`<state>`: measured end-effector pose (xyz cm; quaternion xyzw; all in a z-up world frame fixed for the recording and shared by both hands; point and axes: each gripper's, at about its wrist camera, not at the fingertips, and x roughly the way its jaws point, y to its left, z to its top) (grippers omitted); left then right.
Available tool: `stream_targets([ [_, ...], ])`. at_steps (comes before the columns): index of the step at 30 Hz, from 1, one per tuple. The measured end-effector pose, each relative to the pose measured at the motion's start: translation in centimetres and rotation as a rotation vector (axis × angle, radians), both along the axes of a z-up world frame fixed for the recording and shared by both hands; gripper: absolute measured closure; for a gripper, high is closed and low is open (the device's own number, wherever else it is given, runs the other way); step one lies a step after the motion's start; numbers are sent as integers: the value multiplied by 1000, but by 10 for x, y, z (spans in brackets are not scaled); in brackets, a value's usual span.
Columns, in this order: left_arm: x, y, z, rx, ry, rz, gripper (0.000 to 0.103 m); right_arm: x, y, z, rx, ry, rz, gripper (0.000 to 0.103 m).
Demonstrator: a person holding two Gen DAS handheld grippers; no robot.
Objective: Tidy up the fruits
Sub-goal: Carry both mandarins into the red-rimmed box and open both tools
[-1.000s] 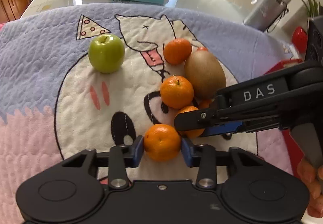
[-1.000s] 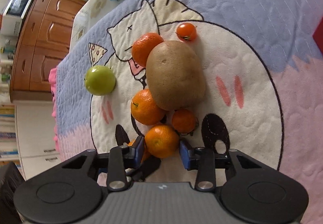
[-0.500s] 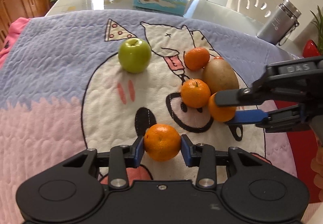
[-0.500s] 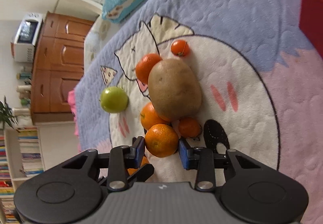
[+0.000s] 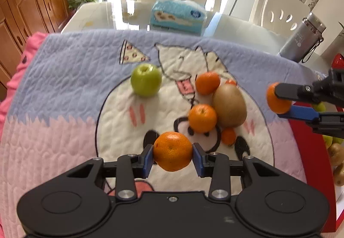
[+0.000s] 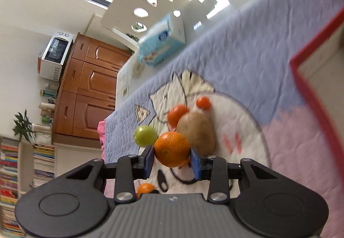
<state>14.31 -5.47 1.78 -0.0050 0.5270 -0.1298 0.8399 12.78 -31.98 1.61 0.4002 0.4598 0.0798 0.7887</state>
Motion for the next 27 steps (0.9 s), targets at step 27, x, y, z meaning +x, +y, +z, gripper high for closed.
stream_targets([
  [27, 8, -130, 71, 70, -202, -40, 57, -81, -133, 76, -193, -224, -155, 64],
])
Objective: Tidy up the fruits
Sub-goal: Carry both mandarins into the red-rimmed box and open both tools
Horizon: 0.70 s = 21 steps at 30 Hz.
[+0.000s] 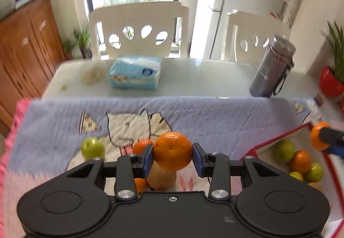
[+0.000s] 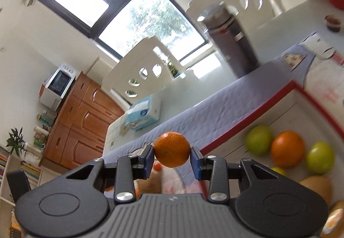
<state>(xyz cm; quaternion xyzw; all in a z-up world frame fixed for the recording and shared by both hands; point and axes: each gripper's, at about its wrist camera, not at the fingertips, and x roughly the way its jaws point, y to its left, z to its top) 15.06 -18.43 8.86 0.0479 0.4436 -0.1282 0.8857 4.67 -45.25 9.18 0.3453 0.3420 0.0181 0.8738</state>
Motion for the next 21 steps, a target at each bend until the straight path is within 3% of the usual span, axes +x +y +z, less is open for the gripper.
stream_targets([
  [4, -4, -29, -2, -73, 19, -46, 57, -18, -22, 4, -6, -5, -38, 64],
  [8, -15, -63, -5, -88, 36, -137, 57, -37, -44, 1, -85, 29, -92, 64],
  [16, -36, -126, -16, -101, 74, -309, 57, -76, -84, -23, -51, 73, -209, 64],
  [21, -45, -149, -27, -112, 125, -364, 57, -87, -97, -39, -26, 119, -263, 64],
])
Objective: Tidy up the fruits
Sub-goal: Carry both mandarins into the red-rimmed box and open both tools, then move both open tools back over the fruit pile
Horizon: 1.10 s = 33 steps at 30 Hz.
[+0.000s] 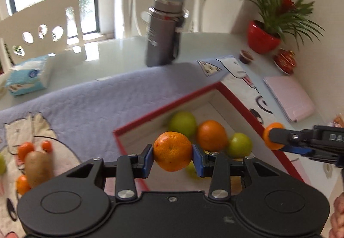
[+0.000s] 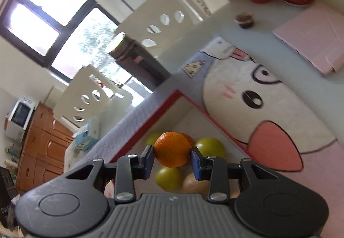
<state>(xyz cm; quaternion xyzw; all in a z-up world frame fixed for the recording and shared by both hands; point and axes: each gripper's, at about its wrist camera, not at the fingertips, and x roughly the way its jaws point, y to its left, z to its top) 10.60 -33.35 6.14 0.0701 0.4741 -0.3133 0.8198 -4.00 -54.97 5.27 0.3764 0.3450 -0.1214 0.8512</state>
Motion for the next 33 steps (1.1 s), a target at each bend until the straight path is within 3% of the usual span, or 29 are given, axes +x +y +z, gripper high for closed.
stream_targets([
  [8, -5, -15, -24, 56, 78, -69, 57, 4, -5, -20, 5, 89, -24, 64],
  [14, -6, -21, -40, 83, 161, -113, 57, 15, -2, -28, -106, 266, -55, 64],
  [17, -12, -29, -48, 94, 174, -171, 57, 16, -5, -36, -85, 311, -72, 64],
  [22, -18, -38, -59, 94, 183, -217, 56, 14, -7, -39, -73, 308, -92, 64],
  [23, -19, -39, -60, 91, 183, -218, 44, 14, -8, -38, -74, 305, -94, 63],
  [25, -20, -39, -59, 80, 181, -214, 35, 11, -9, -36, -66, 284, -102, 51],
  [27, -19, -39, -57, 78, 179, -217, 35, 8, -11, -33, -47, 263, -113, 40],
  [33, -15, -30, -51, 66, 174, -192, 31, 7, -10, -27, -37, 246, -121, 36],
])
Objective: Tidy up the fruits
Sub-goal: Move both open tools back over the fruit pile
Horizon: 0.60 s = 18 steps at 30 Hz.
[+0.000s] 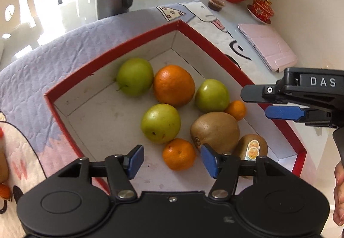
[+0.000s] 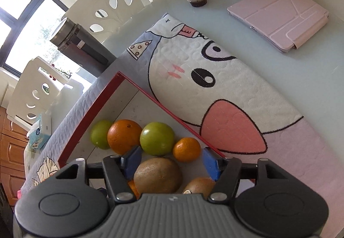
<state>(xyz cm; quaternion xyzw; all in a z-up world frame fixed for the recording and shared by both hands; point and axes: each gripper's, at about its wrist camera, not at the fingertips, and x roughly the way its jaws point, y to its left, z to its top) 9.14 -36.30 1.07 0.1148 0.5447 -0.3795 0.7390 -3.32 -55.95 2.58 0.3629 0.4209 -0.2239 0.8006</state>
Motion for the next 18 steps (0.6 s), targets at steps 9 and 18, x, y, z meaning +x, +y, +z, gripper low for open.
stream_targets([
  [9, 17, 28, 21, -23, -32, 93, 28, 12, 16, 19, -33, -27, 28, 35],
  [18, 47, 77, 47, -74, -63, 207, 28, 37, 46, 47, -94, -51, 100, 35],
])
